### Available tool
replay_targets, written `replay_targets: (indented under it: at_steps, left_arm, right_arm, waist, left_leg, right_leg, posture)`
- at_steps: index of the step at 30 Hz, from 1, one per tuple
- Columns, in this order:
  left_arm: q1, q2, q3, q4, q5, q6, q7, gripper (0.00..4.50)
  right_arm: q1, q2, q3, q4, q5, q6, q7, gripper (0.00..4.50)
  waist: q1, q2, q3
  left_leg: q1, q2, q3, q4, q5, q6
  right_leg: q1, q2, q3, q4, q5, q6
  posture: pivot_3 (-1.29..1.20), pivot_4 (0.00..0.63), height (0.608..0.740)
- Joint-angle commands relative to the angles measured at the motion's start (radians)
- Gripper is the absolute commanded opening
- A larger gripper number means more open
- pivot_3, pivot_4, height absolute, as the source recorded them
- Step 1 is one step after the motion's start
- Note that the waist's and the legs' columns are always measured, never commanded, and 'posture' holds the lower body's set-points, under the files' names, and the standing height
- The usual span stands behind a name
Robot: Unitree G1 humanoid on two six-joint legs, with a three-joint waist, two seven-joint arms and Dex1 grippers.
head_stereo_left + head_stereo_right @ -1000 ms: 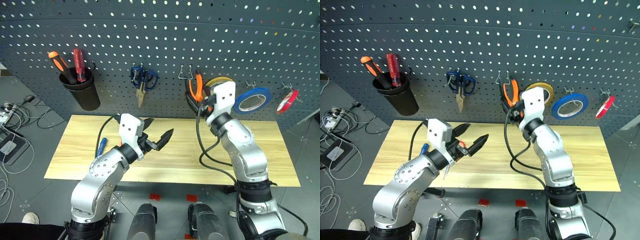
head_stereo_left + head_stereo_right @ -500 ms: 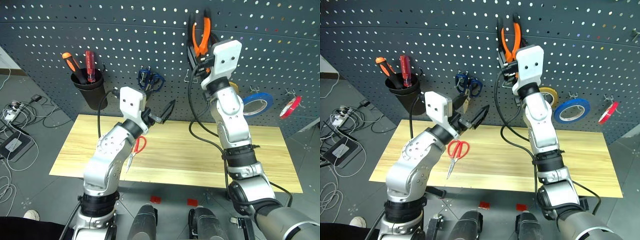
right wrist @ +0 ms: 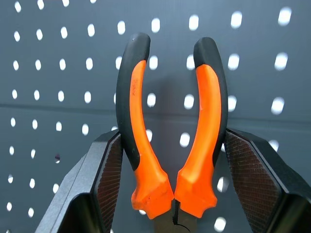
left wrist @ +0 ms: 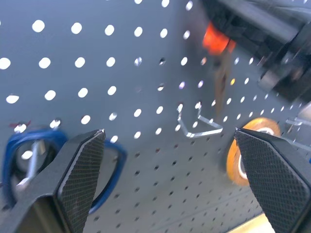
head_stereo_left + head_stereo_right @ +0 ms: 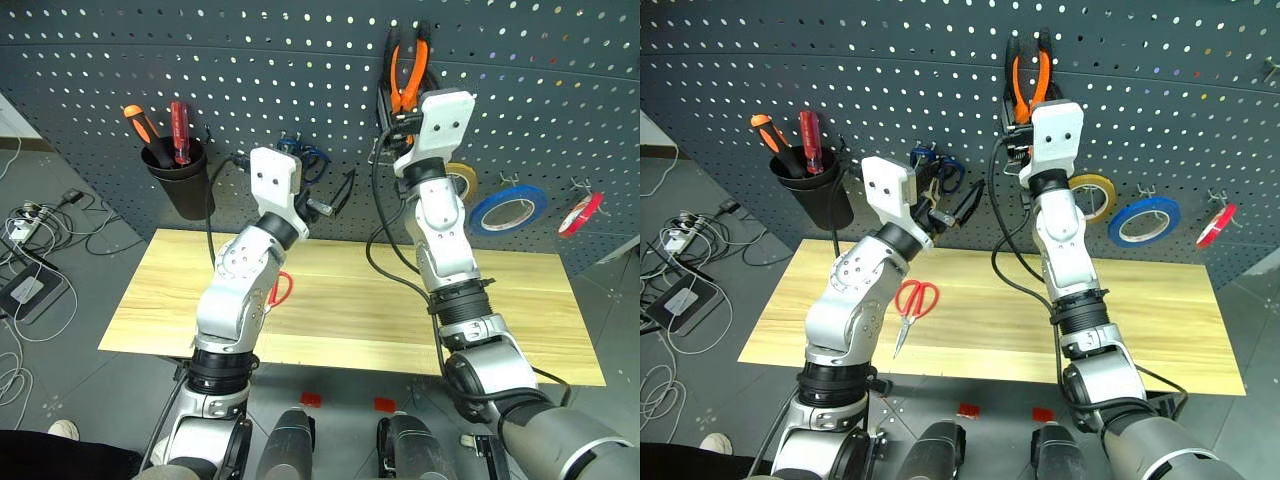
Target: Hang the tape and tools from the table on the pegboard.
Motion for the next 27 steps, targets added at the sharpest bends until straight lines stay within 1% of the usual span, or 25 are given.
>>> replay_targets:
  at_steps: [1,7,13,15,18,24,27]
  left_arm:
    - [-0.001,-0.001,-0.013,-0.026,0.005,-0.024,-0.009,4.5]
    - [0.017,0.011,-0.016,-0.047,0.004,-0.012,-0.015,4.5]
    - [0.031,0.026,-0.016,-0.074,0.005,0.011,-0.015,4.5]
    - [0.034,0.028,-0.017,-0.078,0.004,0.015,-0.014,4.5]
    - [0.029,0.03,-0.014,-0.074,0.003,0.019,-0.015,4.5]
    - [0.03,0.03,-0.013,-0.072,0.002,0.021,-0.015,4.5]
    - [0.049,0.03,-0.015,-0.088,-0.002,0.029,-0.015,4.5]
  right_arm:
    - [-0.019,0.013,-0.011,-0.013,0.012,-0.052,-0.008,2.92]
    - [-0.033,0.027,-0.013,0.074,0.011,-0.096,-0.006,2.92]
    - [-0.022,0.021,-0.025,0.124,0.026,-0.081,0.005,2.92]
    - [-0.02,0.018,-0.029,0.124,0.025,-0.08,0.0,3.65]
    - [-0.015,0.014,-0.029,0.119,0.026,-0.072,0.001,4.44]
    - [0.015,0.003,-0.021,0.072,0.033,-0.037,0.026,4.44]
    - [0.065,-0.007,-0.019,-0.009,0.049,0.008,0.057,4.44]
  waist:
    - [0.001,0.0,0.0]
    - [0.005,0.0,0.0]
    - [0.013,0.0,0.0]
    - [0.017,0.0,0.0]
    - [0.02,0.0,0.0]
    - [0.02,0.0,0.0]
    - [0.021,0.0,0.0]
  left_leg:
    - [0.0,0.0,0.0,0.0,0.0,0.0]
    - [0.001,0.0,0.0,0.0,0.0,0.0]
    - [0.001,0.0,0.0,0.001,0.0,0.0]
    - [0.001,0.0,0.0,0.001,0.0,0.0]
    - [0.002,0.0,0.0,0.001,0.0,-0.001]
    - [0.002,0.0,0.0,0.002,0.001,-0.001]
    - [0.002,0.0,0.0,0.002,0.001,-0.001]
  right_leg:
    - [0.0,0.0,0.0,0.0,0.0,0.0]
    - [0.0,0.0,0.0,0.001,0.0,0.0]
    - [0.0,0.0,0.0,0.003,0.0,0.0]
    - [0.0,0.0,0.001,0.004,0.0,0.0]
    - [0.0,0.0,0.001,0.005,0.0,0.0]
    - [0.0,0.0,0.001,0.006,0.0,0.0]
    - [0.0,0.0,0.001,0.005,0.0,0.0]
  posture:
    - [0.26,0.123,0.74]
    - [0.28,0.126,0.74]
    - [0.28,0.139,0.74]
    - [0.28,0.141,0.74]
    - [0.28,0.144,0.74]
    - [0.27,0.153,0.74]
    - [0.27,0.157,0.74]
